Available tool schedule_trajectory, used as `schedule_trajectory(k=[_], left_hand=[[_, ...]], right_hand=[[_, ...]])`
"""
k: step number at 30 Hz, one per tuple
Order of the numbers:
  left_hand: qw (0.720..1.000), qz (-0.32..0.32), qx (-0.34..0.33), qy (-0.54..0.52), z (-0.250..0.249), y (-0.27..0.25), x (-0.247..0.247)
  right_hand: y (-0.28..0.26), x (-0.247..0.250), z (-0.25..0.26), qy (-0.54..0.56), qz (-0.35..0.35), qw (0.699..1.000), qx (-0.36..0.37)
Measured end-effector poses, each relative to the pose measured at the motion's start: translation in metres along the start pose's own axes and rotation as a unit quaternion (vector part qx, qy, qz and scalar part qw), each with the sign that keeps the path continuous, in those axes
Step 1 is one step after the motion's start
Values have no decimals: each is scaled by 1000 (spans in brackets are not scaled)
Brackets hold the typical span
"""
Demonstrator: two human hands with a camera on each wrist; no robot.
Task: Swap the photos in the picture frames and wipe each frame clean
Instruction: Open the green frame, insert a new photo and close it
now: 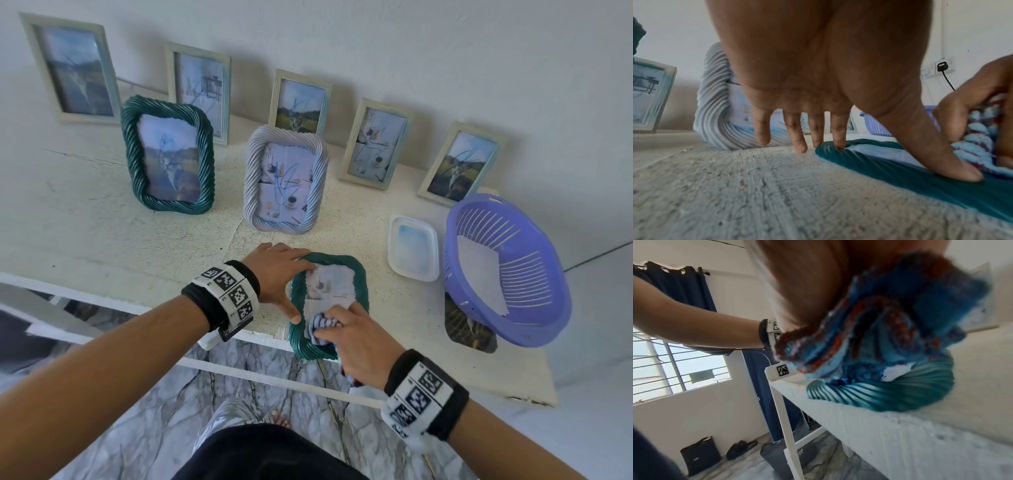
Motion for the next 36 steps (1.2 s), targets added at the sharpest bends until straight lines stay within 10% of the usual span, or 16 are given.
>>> schedule_trajectory(k=[36], left_hand=[[999,-19,-6,-44,1,-3,-5]], right_hand=[[45,35,-36,-7,22,996,-84]])
Point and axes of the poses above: each hand's wrist, its own y-axis towards the middle knuckle, its own x-axis out of the back of the hand, z = x × y, the point moved 9 cm from there along y, towards the middle knuckle, and after that the axes turned 11 degrees about x, right-handed, at the moved point
